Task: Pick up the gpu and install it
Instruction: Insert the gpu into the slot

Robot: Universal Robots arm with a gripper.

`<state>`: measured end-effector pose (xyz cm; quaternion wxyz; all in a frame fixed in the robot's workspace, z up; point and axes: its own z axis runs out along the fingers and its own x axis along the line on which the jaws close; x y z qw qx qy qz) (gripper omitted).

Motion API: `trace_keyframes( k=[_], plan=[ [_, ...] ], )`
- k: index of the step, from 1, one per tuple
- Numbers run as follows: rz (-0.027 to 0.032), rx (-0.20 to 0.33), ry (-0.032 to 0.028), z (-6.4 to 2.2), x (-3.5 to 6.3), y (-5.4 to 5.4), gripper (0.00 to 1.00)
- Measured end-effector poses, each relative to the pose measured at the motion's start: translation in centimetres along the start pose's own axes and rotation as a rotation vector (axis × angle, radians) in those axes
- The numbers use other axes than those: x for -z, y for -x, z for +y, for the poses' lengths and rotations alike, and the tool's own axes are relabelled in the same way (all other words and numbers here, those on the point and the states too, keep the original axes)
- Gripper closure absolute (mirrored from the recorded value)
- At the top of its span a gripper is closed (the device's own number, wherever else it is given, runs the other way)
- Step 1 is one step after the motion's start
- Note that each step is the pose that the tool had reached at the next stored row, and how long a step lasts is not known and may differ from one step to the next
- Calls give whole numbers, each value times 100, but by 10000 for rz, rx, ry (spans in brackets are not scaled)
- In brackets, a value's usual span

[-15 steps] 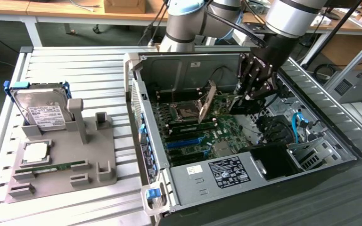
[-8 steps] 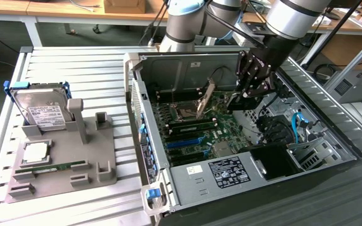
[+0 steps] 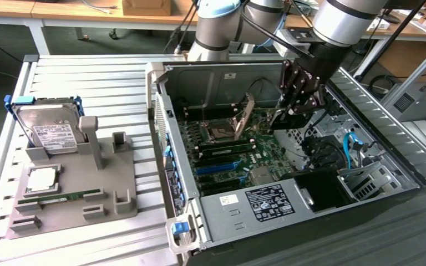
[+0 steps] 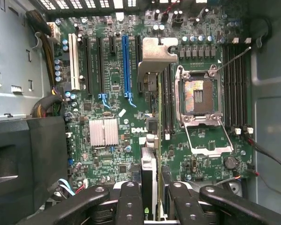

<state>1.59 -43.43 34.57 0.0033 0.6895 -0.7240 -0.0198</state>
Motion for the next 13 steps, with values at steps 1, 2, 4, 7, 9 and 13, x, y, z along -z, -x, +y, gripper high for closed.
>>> trace_keyframes(
  k=[1,2,4,7,9,13],
  plan=[
    [1,0,0,0,0,0,73],
    [0,0,0,0,0,0,73],
    [2,39,0,7,0,-1,73],
    [9,236,5,8,0,-1,73],
    [9,237,5,8,0,-1,73],
    [8,237,-2,59,-6,-3,73]
  ],
)
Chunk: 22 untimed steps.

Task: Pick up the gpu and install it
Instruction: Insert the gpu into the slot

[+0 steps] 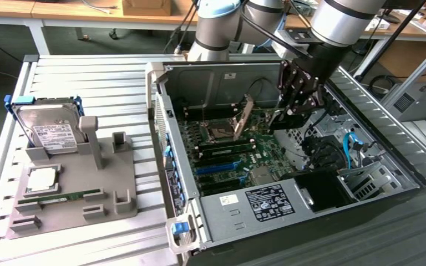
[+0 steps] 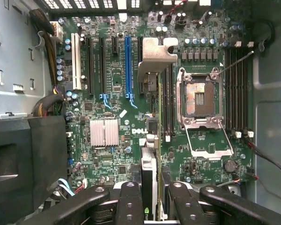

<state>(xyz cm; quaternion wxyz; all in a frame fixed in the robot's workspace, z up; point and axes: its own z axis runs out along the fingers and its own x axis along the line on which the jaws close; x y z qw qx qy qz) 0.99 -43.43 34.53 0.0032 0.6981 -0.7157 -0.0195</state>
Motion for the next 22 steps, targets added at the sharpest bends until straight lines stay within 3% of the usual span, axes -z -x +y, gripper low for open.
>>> trace_keyframes(
  k=[7,14,22],
  plan=[
    [0,1,-29,182,-18,-5,73],
    [-1,1,-76,447,-52,-14,73],
    [-3,1,-79,550,-121,-133,73]
  ],
)
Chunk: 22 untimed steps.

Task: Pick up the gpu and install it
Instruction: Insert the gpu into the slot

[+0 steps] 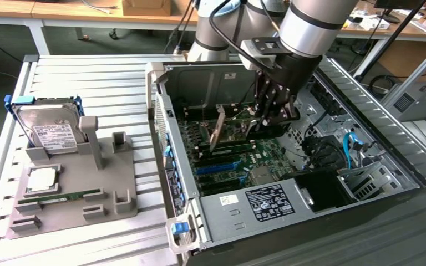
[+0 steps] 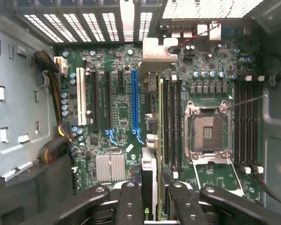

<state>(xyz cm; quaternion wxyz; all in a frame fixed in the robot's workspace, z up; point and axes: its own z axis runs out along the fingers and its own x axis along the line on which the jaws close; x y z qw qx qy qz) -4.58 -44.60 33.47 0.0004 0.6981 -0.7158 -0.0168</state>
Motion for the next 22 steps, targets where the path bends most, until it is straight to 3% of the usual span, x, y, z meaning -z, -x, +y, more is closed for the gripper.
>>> trace_keyframes(
  k=[7,12,22],
  plan=[
    [0,0,-15,165,-29,-63,73],
    [-2,0,-16,196,-78,-74,73],
    [-1,0,-20,336,-169,-79,73]
  ],
)
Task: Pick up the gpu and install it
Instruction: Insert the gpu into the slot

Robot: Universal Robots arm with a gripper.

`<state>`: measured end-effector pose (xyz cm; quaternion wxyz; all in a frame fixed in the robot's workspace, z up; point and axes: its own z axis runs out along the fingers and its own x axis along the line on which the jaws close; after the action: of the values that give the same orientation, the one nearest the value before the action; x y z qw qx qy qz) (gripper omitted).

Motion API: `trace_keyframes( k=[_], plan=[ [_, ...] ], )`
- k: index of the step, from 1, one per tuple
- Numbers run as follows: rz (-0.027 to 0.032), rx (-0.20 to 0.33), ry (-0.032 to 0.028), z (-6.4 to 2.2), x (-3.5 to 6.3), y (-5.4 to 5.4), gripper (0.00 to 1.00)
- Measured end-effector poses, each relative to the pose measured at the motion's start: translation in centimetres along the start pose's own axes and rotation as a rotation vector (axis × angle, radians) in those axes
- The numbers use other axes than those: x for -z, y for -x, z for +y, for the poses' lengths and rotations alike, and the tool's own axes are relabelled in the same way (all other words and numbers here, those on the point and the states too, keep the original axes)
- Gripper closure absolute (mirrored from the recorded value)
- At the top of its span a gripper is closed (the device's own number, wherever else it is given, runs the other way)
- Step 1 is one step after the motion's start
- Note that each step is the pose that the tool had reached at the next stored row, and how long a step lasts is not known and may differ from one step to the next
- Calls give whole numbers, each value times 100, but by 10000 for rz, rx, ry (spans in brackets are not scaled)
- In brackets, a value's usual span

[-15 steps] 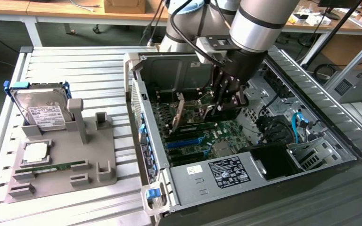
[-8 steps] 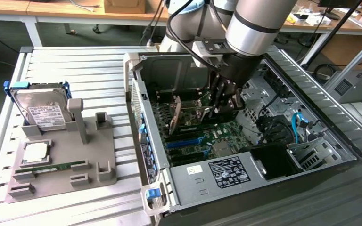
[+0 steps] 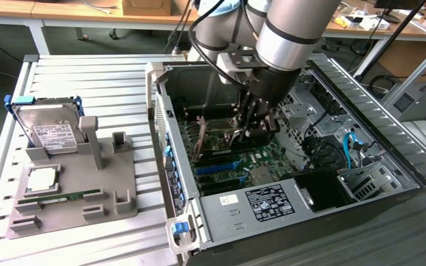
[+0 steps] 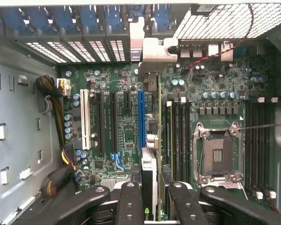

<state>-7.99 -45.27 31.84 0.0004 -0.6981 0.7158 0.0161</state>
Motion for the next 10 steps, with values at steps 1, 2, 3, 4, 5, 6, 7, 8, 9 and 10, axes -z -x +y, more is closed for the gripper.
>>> trace_keyframes(
  k=[1,2,3,4,5,6,7,8,9,10],
  plan=[
    [0,0,0,11,-8,-1,73],
    [0,0,0,19,-16,-1,73],
    [0,0,0,26,-24,-1,73],
    [1,0,0,34,-32,-2,73],
    [0,0,0,41,-39,-2,73],
    [2,0,0,51,-43,-3,73],
    [2,0,1,60,-47,-3,73],
    [2,0,1,70,-52,-4,73],
    [1,0,0,77,-57,-4,73],
    [0,0,0,81,-61,-5,73]
  ],
)
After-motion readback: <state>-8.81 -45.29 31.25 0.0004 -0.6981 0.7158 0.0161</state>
